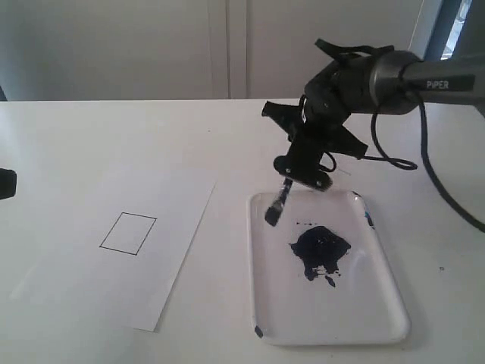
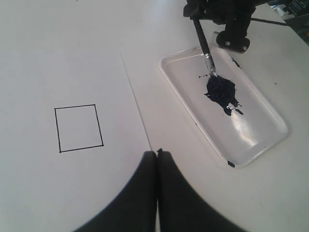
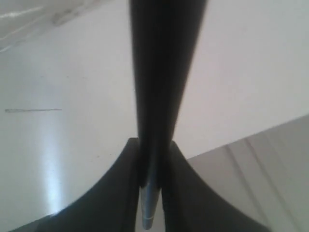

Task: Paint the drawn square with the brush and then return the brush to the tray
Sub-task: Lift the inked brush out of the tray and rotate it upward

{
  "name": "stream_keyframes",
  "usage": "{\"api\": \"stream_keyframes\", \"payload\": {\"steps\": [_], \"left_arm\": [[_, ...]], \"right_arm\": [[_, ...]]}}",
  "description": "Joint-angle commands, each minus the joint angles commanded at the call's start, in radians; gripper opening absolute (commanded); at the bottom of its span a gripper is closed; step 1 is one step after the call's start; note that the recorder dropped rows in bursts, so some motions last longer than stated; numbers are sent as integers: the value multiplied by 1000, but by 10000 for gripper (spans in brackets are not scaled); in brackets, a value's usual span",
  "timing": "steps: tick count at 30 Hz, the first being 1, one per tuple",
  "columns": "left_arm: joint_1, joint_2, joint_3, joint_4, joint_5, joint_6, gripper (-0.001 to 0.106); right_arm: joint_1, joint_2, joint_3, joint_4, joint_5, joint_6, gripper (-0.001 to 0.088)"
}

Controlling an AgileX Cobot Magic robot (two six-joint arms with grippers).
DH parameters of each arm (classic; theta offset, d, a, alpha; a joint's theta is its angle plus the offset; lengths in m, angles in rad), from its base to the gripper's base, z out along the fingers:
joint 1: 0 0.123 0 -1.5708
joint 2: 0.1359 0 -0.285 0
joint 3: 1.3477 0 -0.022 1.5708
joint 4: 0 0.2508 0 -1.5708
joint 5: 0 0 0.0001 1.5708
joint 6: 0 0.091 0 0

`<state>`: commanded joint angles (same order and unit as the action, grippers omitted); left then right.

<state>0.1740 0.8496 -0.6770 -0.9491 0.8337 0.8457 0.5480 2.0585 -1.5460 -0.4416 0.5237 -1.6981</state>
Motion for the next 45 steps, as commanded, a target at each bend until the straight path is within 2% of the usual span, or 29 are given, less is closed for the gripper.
{"api": "stream_keyframes", "payload": {"steps": [3, 7, 14, 17, 24, 28, 31, 32, 33, 36, 39, 41, 43, 45], "left_arm": [[0, 0, 0, 0, -3, 7, 0], [0, 0, 0, 0, -5, 15, 0], [0, 0, 0, 3, -20, 22, 0], [0, 0, 0, 9, -13, 22, 0], [0, 0, 0, 8, -23, 22, 0], [0, 0, 0, 8, -23, 25, 0], [0, 0, 0, 11, -21, 24, 0], [0, 0, 0, 11, -19, 24, 0], [0, 0, 0, 11, -19, 26, 0], [0, 0, 0, 11, -19, 26, 0], [0, 0, 0, 13, -19, 26, 0], [0, 0, 0, 14, -15, 26, 0], [0, 0, 0, 14, -12, 26, 0], [0, 0, 0, 14, -12, 26, 0]], "right_arm": [[0, -34, 0, 0, 42, 155, 0], [0, -82, 0, 11, 146, 228, 0], [0, -194, 0, 166, 256, 338, 0], [0, -232, -2, 204, 344, 384, 0], [0, -240, -23, 317, 517, 632, 0], [0, -244, -23, 337, 564, 948, 0], [0, -244, -23, 363, 679, 1176, 0], [0, -246, -23, 379, 696, 1187, 0], [0, -251, -23, 420, 697, 1189, 0], [0, -253, -20, 431, 695, 1238, 0], [-5, -253, 38, 405, 514, 1322, 0], [-40, -253, 108, 381, 350, 1414, 0], [-73, -250, 165, 381, 271, 1414, 0], [-107, -247, 198, 347, 261, 1445, 0]]}}
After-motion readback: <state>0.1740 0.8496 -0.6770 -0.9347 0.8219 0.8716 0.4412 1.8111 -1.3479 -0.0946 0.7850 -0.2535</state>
